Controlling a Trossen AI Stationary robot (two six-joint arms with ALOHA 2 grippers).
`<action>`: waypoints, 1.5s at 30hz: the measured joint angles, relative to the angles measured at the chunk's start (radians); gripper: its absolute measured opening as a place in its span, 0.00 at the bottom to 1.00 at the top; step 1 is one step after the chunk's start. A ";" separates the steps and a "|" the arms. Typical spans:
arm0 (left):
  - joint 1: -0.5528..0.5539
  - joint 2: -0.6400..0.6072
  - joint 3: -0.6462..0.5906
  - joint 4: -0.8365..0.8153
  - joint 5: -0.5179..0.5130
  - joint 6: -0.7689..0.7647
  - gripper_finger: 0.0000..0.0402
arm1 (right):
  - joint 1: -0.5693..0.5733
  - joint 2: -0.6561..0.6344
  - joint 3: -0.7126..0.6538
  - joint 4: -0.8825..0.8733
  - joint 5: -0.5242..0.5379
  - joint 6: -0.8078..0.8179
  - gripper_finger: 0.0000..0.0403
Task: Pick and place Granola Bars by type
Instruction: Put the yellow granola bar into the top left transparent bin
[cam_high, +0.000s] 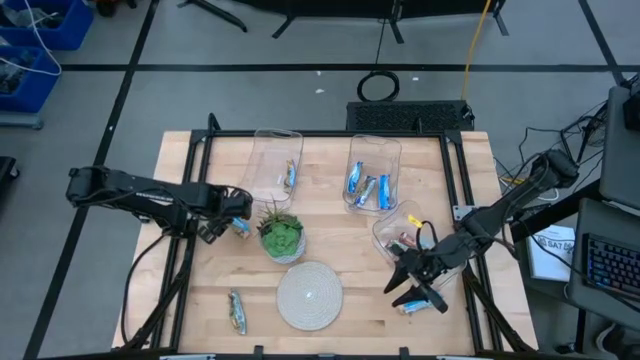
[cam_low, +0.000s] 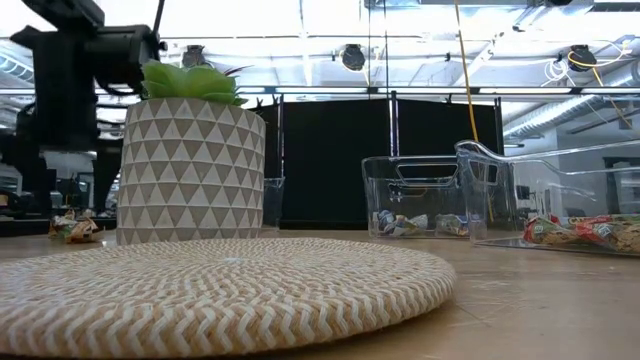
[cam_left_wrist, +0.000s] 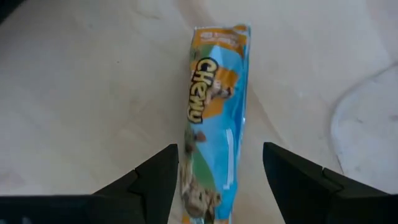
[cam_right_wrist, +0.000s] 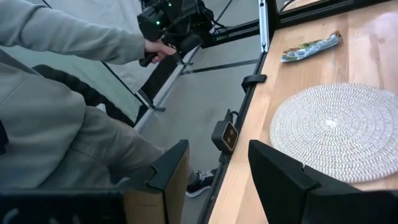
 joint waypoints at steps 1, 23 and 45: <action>0.000 0.000 -0.013 0.015 0.002 0.000 0.60 | 0.000 -0.006 0.000 -0.011 0.000 0.006 0.39; -0.052 -0.008 -0.091 0.240 -0.027 0.018 0.04 | 0.000 -0.059 0.000 -0.020 0.010 -0.001 0.39; -0.068 -0.038 0.548 -0.404 -0.396 0.479 0.01 | -0.004 -0.059 0.000 -0.005 0.059 -0.045 0.39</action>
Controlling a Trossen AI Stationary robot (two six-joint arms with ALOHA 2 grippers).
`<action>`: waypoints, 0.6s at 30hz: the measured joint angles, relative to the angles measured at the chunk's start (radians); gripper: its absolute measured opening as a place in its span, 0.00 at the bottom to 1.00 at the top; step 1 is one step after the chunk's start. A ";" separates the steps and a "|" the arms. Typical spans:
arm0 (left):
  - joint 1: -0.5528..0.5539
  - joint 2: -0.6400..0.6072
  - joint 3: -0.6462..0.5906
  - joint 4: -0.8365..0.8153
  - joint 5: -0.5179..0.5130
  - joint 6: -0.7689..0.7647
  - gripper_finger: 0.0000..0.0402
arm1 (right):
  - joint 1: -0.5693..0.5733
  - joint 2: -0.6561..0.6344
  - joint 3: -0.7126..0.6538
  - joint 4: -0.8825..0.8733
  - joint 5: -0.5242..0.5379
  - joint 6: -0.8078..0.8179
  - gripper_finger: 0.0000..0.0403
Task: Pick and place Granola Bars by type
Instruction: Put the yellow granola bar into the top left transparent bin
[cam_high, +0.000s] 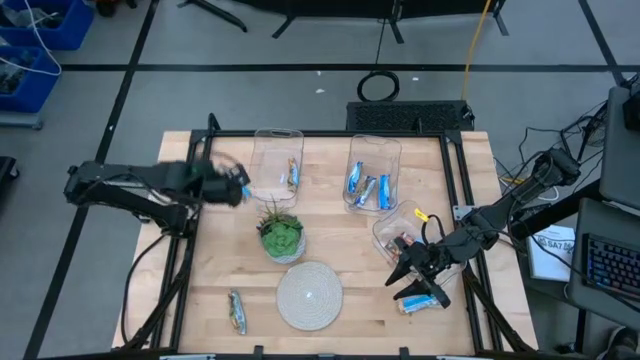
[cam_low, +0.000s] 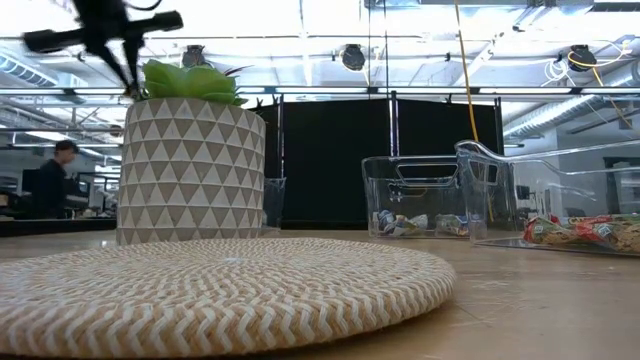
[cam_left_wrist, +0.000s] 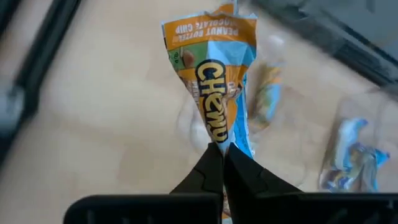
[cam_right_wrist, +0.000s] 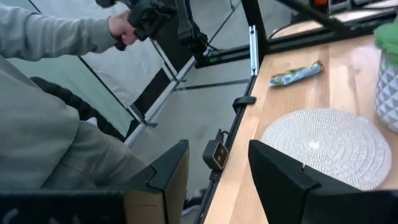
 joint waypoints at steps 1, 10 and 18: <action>0.040 0.001 0.027 0.006 -0.012 0.114 0.01 | 0.000 0.000 0.000 0.006 0.007 -0.002 0.39; 0.452 0.117 0.106 0.163 0.139 1.083 0.01 | -0.016 0.000 0.000 0.015 0.112 0.001 0.39; 0.594 0.369 0.093 0.299 0.287 1.508 0.00 | -0.033 0.000 0.000 0.016 0.272 -0.014 0.39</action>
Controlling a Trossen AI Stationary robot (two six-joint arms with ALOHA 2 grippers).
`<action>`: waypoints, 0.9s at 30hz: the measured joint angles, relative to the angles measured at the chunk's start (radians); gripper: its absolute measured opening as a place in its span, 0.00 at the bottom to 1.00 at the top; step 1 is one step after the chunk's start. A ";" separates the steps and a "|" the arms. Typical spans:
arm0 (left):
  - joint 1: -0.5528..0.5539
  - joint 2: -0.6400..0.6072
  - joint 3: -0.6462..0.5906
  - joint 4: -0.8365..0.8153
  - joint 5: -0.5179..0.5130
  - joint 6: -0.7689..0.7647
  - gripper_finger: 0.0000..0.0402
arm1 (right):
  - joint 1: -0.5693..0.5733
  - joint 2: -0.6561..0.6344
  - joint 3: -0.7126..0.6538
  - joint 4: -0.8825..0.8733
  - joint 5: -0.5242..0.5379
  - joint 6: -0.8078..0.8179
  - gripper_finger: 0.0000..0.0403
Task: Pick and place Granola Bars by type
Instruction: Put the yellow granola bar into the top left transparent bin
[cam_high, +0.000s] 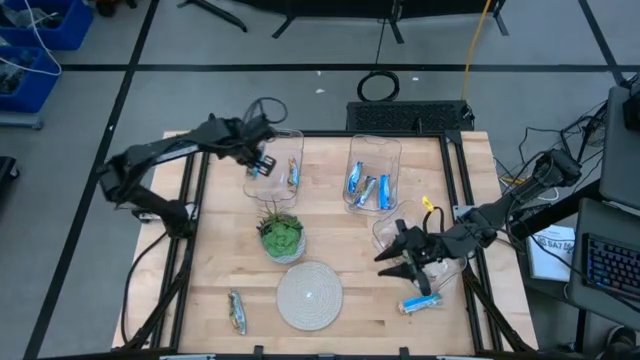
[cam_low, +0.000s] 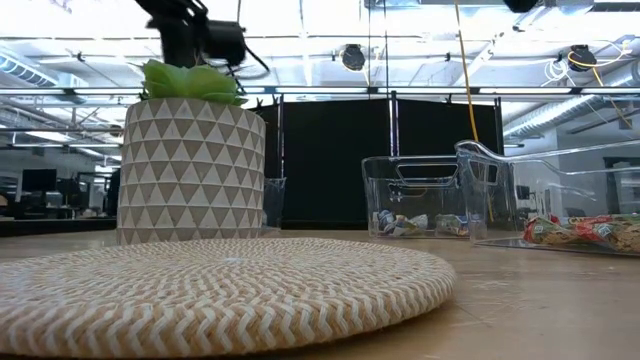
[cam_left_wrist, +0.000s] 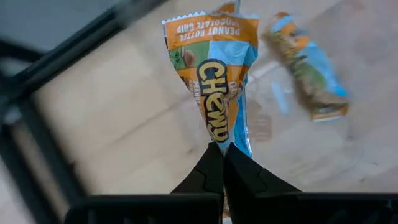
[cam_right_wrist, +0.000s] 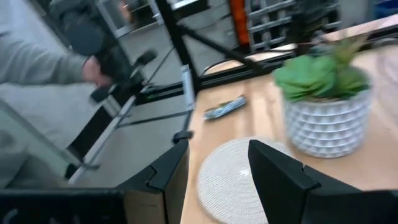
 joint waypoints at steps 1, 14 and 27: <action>0.003 0.024 0.000 0.034 0.020 0.025 0.00 | 0.000 0.000 0.000 0.000 0.020 0.007 0.39; 0.001 0.129 0.012 -0.012 0.277 0.263 0.34 | 0.001 0.000 0.000 0.086 0.005 0.098 0.39; -0.463 0.015 0.429 -0.495 0.413 0.408 0.73 | 0.011 0.002 0.000 -0.026 -0.172 0.013 0.39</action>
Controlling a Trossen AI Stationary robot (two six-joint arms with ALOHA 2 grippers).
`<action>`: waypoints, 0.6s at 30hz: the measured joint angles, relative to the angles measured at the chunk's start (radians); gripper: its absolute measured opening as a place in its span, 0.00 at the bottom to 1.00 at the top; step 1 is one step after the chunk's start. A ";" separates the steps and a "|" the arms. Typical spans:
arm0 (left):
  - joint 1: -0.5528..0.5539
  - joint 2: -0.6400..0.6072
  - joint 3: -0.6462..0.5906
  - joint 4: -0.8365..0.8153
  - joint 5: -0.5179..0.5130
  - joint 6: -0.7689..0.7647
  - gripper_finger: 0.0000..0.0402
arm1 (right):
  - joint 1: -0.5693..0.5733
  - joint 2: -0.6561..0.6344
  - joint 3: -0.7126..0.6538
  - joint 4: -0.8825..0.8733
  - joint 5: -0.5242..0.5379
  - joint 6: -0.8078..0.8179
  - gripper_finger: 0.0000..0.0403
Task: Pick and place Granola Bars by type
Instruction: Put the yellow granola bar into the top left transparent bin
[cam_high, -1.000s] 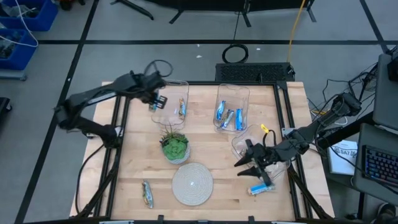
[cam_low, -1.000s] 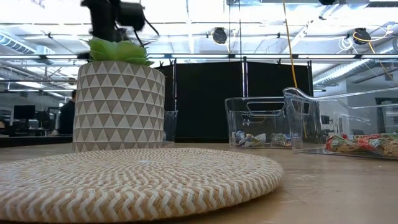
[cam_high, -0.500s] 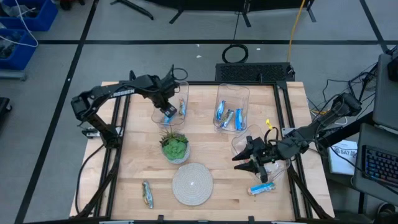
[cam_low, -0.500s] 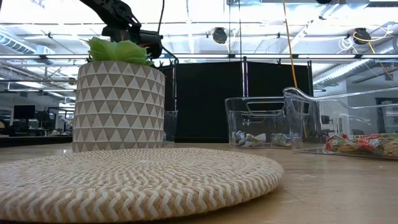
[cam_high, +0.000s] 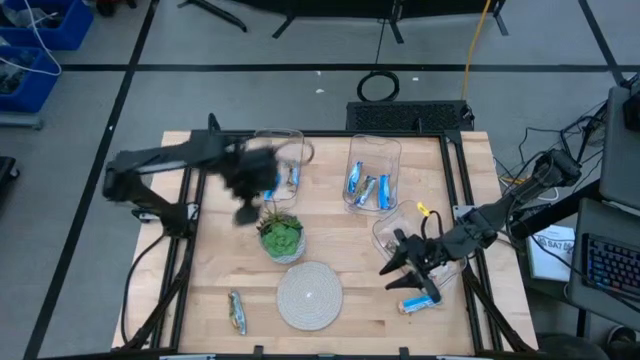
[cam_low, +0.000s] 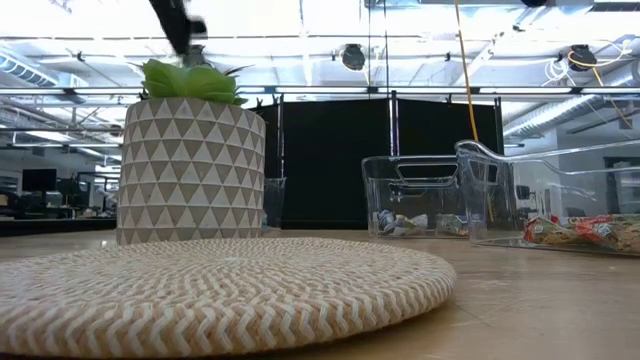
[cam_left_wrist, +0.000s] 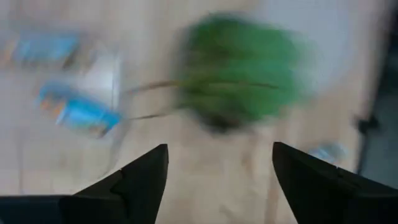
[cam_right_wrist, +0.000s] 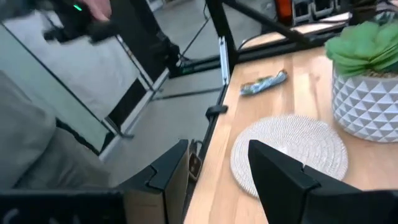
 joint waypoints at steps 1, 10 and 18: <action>-0.076 -0.011 0.018 0.010 -0.002 0.012 0.73 | 0.005 0.000 0.000 -0.007 0.000 -0.005 0.39; -0.568 -0.036 0.032 -0.012 -0.269 -0.041 0.74 | 0.024 0.000 0.000 -0.029 -0.001 -0.033 0.39; -0.747 0.017 -0.171 0.071 -0.174 0.103 0.74 | 0.025 0.000 0.000 -0.028 -0.001 0.003 0.39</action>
